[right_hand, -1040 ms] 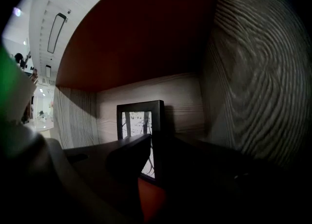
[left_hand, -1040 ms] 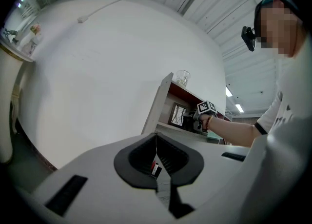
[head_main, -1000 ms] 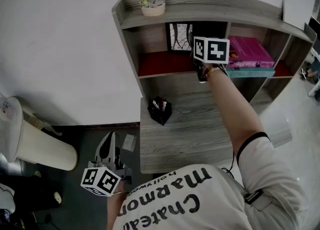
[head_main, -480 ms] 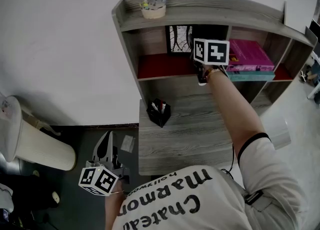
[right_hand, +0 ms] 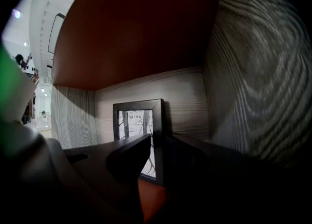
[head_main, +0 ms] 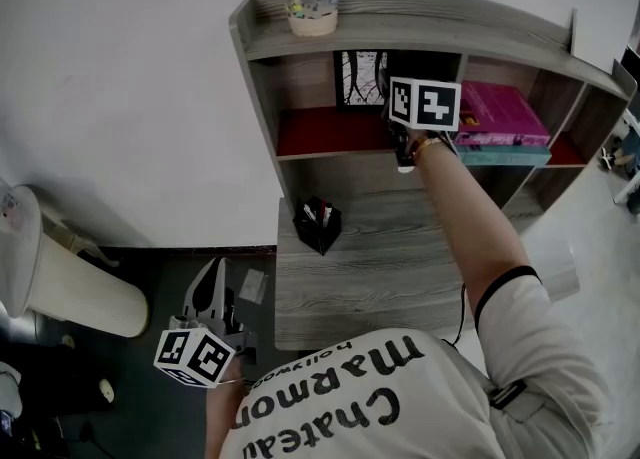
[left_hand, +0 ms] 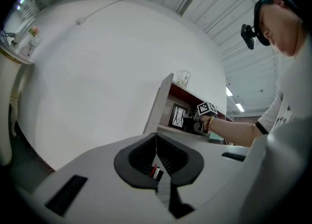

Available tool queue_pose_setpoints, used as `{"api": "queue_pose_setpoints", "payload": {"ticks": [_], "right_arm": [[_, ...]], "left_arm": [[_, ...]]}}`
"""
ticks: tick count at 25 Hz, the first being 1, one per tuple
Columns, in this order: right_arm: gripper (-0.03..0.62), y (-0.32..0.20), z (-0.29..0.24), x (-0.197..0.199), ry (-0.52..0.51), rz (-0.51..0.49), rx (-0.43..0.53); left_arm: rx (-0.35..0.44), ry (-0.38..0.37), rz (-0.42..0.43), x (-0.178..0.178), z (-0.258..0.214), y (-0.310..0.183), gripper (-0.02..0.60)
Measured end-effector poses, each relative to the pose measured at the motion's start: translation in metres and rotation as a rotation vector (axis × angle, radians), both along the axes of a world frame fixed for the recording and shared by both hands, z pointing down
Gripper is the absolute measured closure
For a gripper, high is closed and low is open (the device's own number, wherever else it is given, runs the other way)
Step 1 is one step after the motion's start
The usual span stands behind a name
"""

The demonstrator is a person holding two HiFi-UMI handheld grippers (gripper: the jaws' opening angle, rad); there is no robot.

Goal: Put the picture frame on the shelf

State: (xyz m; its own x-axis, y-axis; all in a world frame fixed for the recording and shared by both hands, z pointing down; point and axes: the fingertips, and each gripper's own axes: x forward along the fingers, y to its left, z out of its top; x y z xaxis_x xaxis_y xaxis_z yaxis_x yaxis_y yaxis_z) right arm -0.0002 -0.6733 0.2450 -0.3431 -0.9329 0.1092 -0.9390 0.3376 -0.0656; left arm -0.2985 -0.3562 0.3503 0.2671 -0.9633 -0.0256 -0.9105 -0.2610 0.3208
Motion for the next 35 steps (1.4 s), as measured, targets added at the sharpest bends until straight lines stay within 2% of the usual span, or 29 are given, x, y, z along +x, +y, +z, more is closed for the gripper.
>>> {"api": "queue_pose_setpoints", "payload": {"ticks": [20,23,35], "right_arm": [[0.457,0.005,-0.001,-0.002,0.017,-0.032,-0.013],[0.509,0.006,-0.004,0.000,0.012,-0.023,-0.008],[0.507,0.010,-0.006,0.000,-0.028,-0.023,-0.031]], "left_arm": [[0.012,-0.004,0.008,0.004,-0.002,0.001,0.564],[0.017,-0.006,0.013,0.005,-0.003,0.001,0.565],[0.017,-0.004,0.009,0.006,-0.005,0.005,0.565]]}}
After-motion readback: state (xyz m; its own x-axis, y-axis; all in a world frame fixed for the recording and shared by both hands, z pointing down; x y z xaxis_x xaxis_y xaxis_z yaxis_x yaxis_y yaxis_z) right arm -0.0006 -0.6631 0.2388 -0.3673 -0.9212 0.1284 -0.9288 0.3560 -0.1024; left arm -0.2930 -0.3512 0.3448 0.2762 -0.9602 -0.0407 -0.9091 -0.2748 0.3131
